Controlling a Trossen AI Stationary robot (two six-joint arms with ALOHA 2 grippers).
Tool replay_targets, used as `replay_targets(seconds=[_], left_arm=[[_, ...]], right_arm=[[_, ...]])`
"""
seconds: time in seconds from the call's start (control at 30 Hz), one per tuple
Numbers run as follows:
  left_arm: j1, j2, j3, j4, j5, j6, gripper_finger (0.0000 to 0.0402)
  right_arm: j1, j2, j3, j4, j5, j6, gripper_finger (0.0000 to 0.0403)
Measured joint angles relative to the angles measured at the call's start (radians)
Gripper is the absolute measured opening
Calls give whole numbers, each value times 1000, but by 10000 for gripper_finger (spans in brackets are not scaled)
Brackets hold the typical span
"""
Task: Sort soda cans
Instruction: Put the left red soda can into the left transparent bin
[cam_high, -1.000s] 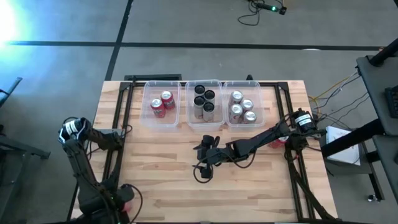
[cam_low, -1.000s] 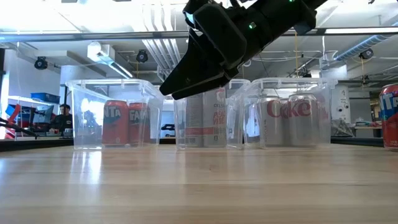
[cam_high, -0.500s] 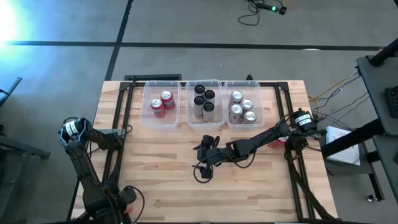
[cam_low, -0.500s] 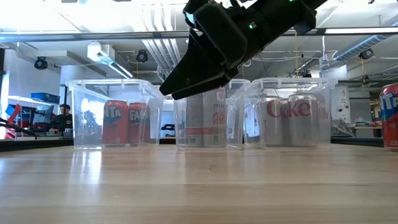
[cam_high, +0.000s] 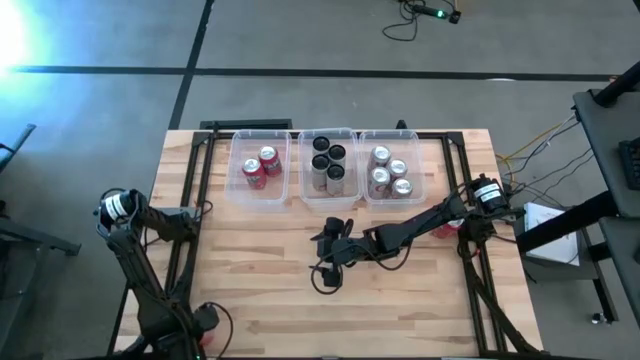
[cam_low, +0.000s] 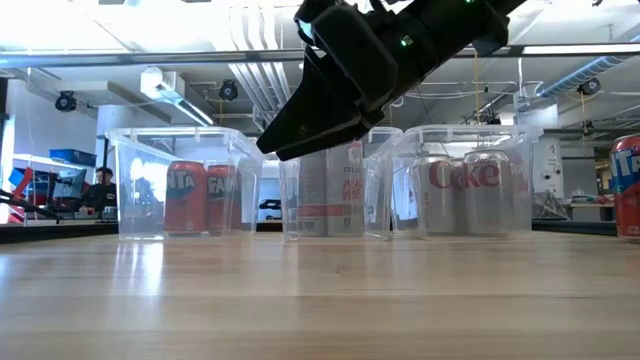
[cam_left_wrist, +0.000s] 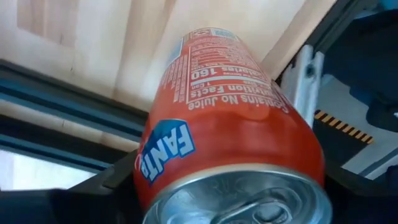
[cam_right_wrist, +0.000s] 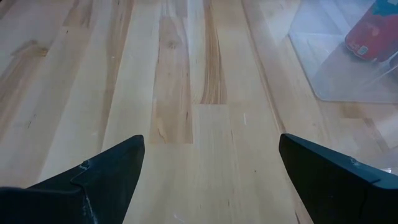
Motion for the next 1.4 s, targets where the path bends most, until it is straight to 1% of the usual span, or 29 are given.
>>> replay_targets(seconds=[0.1,0.2,0.27,0.37,0.53,0.63,0.8,0.9,1.0,1.13,1.27,1.4], left_arm=[[7,-3,20,-2,-39,-5,273],[38,-17,50,-21,-83,-16,273],[70,-29,86,-62,-133,17,273],[130,-59,135,-153,-209,109,274],[289,-132,218,-317,-380,313,274],[423,-158,285,-427,-439,488,274],[670,-157,430,-566,-518,833,274],[830,-156,508,-587,-522,1006,274],[989,-155,565,-607,-521,1140,274],[1174,-155,600,-602,-494,1296,274],[1298,-154,570,-601,-483,1404,274],[1356,-148,498,-600,-442,1478,274]], right_arm=[[0,0,0,-5,0,0,368],[2,-4,0,-37,0,0,368],[5,-19,0,-69,-1,0,368],[11,-58,0,-115,0,7,368],[12,-105,0,-185,1,44,368],[14,-115,1,-183,2,64,368],[32,-111,1,-190,3,93,368],[47,-111,1,-201,4,94,368],[60,-111,1,-199,4,87,368],[71,-111,1,-199,5,94,368],[82,-111,1,-200,8,114,368],[99,-111,-1,-204,9,116,368]])
